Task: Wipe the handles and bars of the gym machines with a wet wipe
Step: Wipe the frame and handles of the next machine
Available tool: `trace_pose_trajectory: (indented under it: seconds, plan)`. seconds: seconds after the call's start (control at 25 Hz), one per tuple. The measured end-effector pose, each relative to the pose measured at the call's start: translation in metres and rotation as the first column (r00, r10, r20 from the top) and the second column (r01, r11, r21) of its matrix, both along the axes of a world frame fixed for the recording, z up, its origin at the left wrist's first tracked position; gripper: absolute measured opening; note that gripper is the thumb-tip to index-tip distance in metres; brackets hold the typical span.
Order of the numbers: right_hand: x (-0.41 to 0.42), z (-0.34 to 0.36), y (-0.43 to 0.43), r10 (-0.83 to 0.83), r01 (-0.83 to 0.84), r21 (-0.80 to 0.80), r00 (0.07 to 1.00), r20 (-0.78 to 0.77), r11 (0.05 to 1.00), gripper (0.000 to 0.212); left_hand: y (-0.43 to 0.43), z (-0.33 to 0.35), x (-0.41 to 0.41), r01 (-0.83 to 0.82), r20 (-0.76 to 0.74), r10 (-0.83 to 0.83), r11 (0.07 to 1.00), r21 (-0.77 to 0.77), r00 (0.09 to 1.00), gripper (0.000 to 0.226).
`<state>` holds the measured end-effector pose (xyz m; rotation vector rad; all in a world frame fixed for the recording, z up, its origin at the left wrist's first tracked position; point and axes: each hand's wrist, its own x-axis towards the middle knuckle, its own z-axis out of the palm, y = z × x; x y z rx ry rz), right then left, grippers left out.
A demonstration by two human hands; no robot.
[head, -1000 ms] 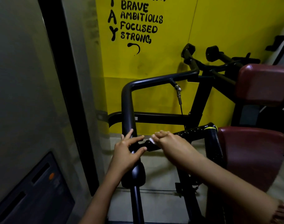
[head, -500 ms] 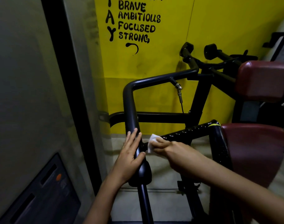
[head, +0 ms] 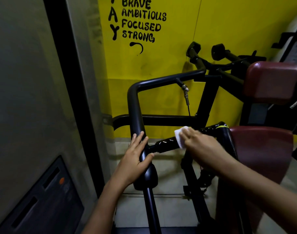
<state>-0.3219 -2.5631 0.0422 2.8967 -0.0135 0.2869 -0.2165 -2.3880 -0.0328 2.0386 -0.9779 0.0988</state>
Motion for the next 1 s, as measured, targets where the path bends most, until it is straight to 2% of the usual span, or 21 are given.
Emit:
trace_pose_trajectory:
  seconds: [0.04, 0.12, 0.2, 0.24, 0.32, 0.44, 0.52, 0.56, 0.68, 0.72, 0.76, 0.8, 0.88, 0.92, 1.0]
  plan:
    - [0.003, 0.0, 0.0, -0.091, 0.092, -0.062, 0.996, 0.027, 0.994, 0.03, -0.001, 0.003, 0.0, 0.007, 0.004, -0.007, 1.0, 0.008, 1.0, 0.069]
    - [0.011, -0.005, 0.01, -0.078, 0.082, -0.121, 0.996, 0.037, 0.989, 0.04, -0.007, 0.01, -0.001, 0.02, 0.016, -0.02, 1.0, 0.005, 1.0, 0.057]
    - [0.014, -0.009, 0.028, 0.043, -0.037, -0.096, 0.997, 0.065, 0.995, 0.035, -0.016, 0.016, -0.004, 0.011, 0.046, -0.01, 1.0, -0.025, 0.999, 0.056]
    - [0.014, -0.007, 0.031, 0.058, -0.056, -0.033, 0.997, 0.05, 0.998, 0.029, -0.021, 0.018, -0.006, -0.004, 0.057, 0.007, 0.999, -0.04, 0.998, 0.057]
    - [0.01, 0.003, 0.024, -0.042, 0.038, 0.086, 0.998, 0.037, 0.996, 0.022, -0.027, 0.019, -0.011, -0.018, 0.086, 0.023, 0.998, -0.053, 0.996, 0.056]
    - [0.004, 0.022, 0.009, -0.146, 0.147, 0.098, 0.989, -0.01, 0.984, 0.017, -0.033, 0.018, -0.012, -0.014, 0.122, 0.021, 0.998, -0.062, 0.992, 0.055]
    - [0.001, 0.035, 0.001, -0.084, 0.104, 0.236, 0.992, -0.095, 0.966, 0.022, -0.039, 0.021, -0.012, -0.019, 0.109, 0.026, 0.997, -0.069, 0.994, 0.051]
    - [-0.001, 0.043, -0.007, -0.04, 0.062, 0.304, 0.996, -0.077, 0.951, 0.028, -0.044, 0.023, -0.012, -0.021, 0.107, 0.029, 0.997, -0.073, 0.994, 0.048]
    - [-0.013, 0.073, -0.042, 0.057, -0.121, 0.442, 0.986, 0.155, 0.889, 0.025, -0.06, 0.03, -0.016, -0.039, 0.112, 0.049, 0.995, -0.093, 0.992, 0.04]
    - [-0.016, 0.082, -0.055, 0.082, -0.143, 0.441, 0.984, 0.155, 0.886, 0.022, -0.063, 0.032, -0.018, -0.052, 0.112, 0.062, 0.994, -0.092, 0.992, 0.037]
    - [-0.015, 0.087, -0.067, 0.098, -0.118, 0.425, 0.993, 0.068, 0.897, 0.019, -0.065, 0.033, -0.018, -0.061, 0.116, 0.071, 0.994, -0.089, 0.991, 0.036]
    - [-0.009, 0.089, -0.077, 0.103, -0.056, 0.41, 0.99, -0.092, 0.91, 0.021, -0.066, 0.032, -0.018, -0.058, 0.123, 0.069, 0.994, -0.088, 0.99, 0.035]
    - [0.017, 0.085, -0.084, 0.177, -0.014, 0.385, 0.904, -0.389, 0.923, 0.028, -0.065, 0.031, -0.018, -0.03, 0.141, 0.041, 0.996, -0.083, 0.989, 0.035]
    - [0.034, 0.079, -0.081, 0.231, -0.03, 0.397, 0.852, -0.469, 0.917, 0.028, -0.064, 0.03, -0.018, -0.016, 0.15, 0.027, 0.997, -0.074, 0.988, 0.037]
    - [0.064, 0.062, -0.068, 0.337, -0.078, 0.456, 0.784, -0.522, 0.887, 0.029, -0.061, 0.028, -0.016, 0.002, 0.147, 0.009, 0.998, -0.068, 0.989, 0.043]
